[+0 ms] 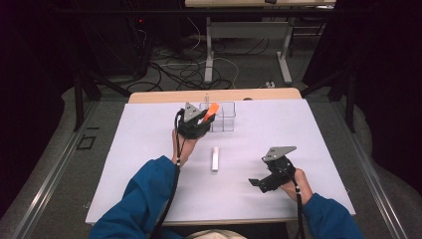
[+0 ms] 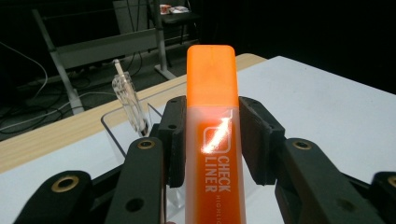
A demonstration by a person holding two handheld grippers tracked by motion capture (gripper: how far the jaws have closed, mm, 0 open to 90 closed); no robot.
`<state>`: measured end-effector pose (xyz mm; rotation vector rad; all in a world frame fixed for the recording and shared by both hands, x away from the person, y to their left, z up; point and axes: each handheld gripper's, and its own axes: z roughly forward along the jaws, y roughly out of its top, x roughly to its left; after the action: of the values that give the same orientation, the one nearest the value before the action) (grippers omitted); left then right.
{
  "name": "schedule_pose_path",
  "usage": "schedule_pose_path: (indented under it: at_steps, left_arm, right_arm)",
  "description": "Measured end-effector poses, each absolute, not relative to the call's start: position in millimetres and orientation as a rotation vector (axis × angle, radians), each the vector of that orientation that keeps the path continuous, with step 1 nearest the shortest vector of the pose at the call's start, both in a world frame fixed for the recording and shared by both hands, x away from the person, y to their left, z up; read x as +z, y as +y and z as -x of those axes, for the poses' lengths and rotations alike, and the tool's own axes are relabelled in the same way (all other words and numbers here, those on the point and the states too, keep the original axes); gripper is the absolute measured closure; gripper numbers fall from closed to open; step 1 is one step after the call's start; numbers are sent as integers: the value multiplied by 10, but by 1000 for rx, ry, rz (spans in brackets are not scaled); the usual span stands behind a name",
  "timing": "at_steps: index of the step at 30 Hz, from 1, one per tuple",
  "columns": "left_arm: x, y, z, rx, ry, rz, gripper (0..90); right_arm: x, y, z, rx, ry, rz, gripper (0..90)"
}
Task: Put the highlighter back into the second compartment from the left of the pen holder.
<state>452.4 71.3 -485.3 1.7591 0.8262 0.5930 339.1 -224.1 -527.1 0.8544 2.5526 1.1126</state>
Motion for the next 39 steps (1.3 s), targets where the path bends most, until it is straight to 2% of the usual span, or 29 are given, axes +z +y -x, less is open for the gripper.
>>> schedule_pose_path:
  at_steps: [11, 39]
  left_arm:
    - [-4814, 651, -4722, 575, 853, -1701, 646]
    - [-4592, 462, -4948, 616, 773, -1661, 645]
  right_arm:
    - [-5266, -2244, -3392, 1113, 2565, -854, 37]
    - [-5270, -2241, -3393, 1130, 2557, -852, 37]
